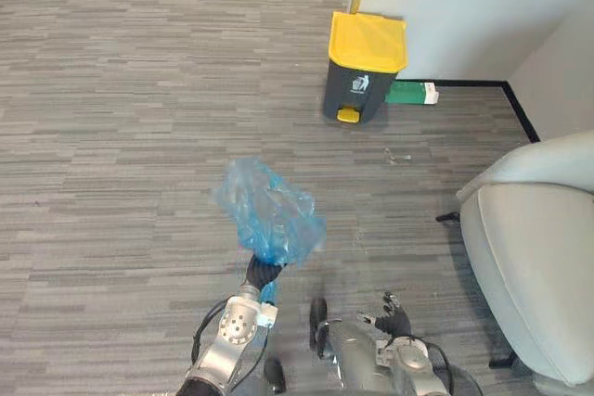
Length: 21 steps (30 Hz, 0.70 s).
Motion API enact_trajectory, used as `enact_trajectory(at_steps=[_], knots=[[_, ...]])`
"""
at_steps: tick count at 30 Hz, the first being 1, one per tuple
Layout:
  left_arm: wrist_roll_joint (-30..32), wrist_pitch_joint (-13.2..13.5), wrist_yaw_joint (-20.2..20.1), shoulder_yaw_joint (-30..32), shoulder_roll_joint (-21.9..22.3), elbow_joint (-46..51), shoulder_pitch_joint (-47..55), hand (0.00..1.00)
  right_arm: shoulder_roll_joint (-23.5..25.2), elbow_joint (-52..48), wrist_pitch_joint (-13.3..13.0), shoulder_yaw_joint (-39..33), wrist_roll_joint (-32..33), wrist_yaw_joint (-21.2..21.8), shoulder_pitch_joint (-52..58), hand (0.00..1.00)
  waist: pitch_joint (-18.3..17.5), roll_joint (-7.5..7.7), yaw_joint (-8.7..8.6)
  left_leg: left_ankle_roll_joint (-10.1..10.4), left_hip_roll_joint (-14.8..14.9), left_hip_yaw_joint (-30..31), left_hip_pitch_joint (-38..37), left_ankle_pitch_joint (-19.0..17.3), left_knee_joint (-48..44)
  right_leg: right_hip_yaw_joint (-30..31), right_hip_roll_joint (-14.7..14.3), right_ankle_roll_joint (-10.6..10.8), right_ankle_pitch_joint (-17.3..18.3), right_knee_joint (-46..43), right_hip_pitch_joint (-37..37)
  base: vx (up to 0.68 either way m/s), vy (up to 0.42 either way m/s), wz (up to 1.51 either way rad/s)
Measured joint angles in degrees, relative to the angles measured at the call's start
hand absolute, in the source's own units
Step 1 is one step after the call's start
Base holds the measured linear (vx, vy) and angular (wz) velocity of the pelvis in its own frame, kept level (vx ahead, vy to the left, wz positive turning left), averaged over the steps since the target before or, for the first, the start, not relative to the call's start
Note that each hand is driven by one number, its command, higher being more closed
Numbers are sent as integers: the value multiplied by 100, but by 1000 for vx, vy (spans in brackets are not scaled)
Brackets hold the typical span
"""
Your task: Gather rubbish on tea table into small bin, then transfer packed bag to large trash can.
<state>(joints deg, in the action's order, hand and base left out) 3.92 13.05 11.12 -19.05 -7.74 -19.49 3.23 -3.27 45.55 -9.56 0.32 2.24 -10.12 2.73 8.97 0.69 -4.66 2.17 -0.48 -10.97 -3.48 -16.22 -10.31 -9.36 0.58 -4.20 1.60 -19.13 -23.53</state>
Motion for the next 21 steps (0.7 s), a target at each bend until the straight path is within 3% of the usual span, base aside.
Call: enact_trajectory(at_steps=[1, 2, 3, 4, 6, 8, 9, 11, 12, 13, 14, 15, 16, 19, 21], knots=[[-23, 3, 3, -2, -1, 36, -4, 100, -3, -55, -1, 0, 0, 3, -59, 0, 16, -24, 5, 32, 96, 9, 99, -18, -462, -37, -35, -39, 195, -47, 138, 580, -147, 12], [-77, 2, -2, 33, 53, 44, 30, 100, 28, -302, -3, 8, 2, 6, -29, 0, 50, -83, 7, 169, 348, -28, 430, 38, -1931, -49, -168, -158, 382, 49, 625, 599, -145, 6], [-78, 3, -9, 58, 68, 66, 81, 100, 50, -413, 1, 23, 6, 5, -1, 0, 66, -92, 33, 332, 528, -25, 649, 128, -2703, -16, -242, -211, 422, 169, 904, 577, -122, -22], [-87, 4, -6, 132, 160, 167, 217, 100, 83, -603, -12, 50, 14, 3, 31, 0, 66, -86, 111, 347, 773, -87, 906, 129, -3776, 116, -374, -278, 476, 337, 1310, 441, -29, -50], [-196, 13, -5, 238, 310, 415, 416, 100, 106, -969, -89, 54, 15, 5, 79, 0, 55, -24, 288, 185, 1105, -337, 1365, 44, -4810, 386, -427, -392, 564, 615, 1970, 547, 13, -67], [-235, 41, -8, 239, 388, 554, 472, 100, 88, -1113, -132, 39, 17, -2, 70, 0, 51, 31, 400, 13, 1090, -360, 1867, -52, -4590, 699, -299, -306, 690, 904, 2369, 463, 87, -67], [-298, 39, -6, 239, 429, 535, 470, 100, 19, -1038, -115, 15, 15, -2, 53, 0, 40, 8, 489, 10, 906, -134, 2249, -55, -3794, 876, -149, -156, 838, 1046, 2557, 376, 149, -62], [-297, 37, -5, 257, 428, 527, 477, 100, 17, -960, -112, -15, 15, -12, 27, 0, 48, 6, 496, 52, 697, 145, 2398, -20, -2923, 1003, -22, -57, 936, 1066, 2660, 338, 170, -43], [-295, 34, 0, 335, 465, 481, 470, 100, 18, -800, -82, -53, 14, -19, 4, 0, 51, 4, 493, 136, 474, 458, 2377, 225, -1929, 1111, 83, 46, 999, 1118, 2763, 403, 227, -54], [-296, 36, 7, 390, 513, 455, 463, 100, -9, -706, -61, -86, 11, -30, 12, 0, 23, -67, 497, 213, 378, 820, 2305, 729, -931, 1249, 100, 189, 1083, 1163, 2840, 514, 323, -67], [-295, 37, 12, 418, 582, 411, 459, 100, -77, -636, -53, -84, 7, -41, 13, 0, -40, -283, 504, 250, 418, 1079, 2258, 1343, -342, 1382, 29, 344, 1186, 1159, 2901, 443, 314, -73], [-295, 36, 12, 434, 606, 336, 434, 100, -96, -536, -25, -82, 1, -52, -18, 0, -27, -275, 506, 187, 401, 1099, 2227, 1709, -409, 1512, 60, 493, 1321, 1136, 2940, 482, 378, -66], [-298, -1, 28, 467, 521, 139, 331, 100, -41, -465, 9, -53, -5, -54, -28, 0, -39, -119, 480, 71, 232, 904, 2142, 1578, -424, 1617, 305, 581, 1357, 945, 2881, 369, 291, -53], [-295, -15, -1, 399, 394, 72, 354, 100, 10, -459, 5, -52, -7, -61, -23, 0, -44, -29, 464, -156, 12, 466, 1788, 1214, -305, 1822, 584, 808, 1400, -219, 2441, 313, 246, -53], [-294, -29, -5, 287, 343, 69, 505, 100, 33, -448, 4, -10, -11, -60, 50, 0, -33, -44, 466, -244, -56, 260, 1315, 1015, -121, 1829, 676, 1249, 1195, -1399, 2007, 333, 227, -63]])
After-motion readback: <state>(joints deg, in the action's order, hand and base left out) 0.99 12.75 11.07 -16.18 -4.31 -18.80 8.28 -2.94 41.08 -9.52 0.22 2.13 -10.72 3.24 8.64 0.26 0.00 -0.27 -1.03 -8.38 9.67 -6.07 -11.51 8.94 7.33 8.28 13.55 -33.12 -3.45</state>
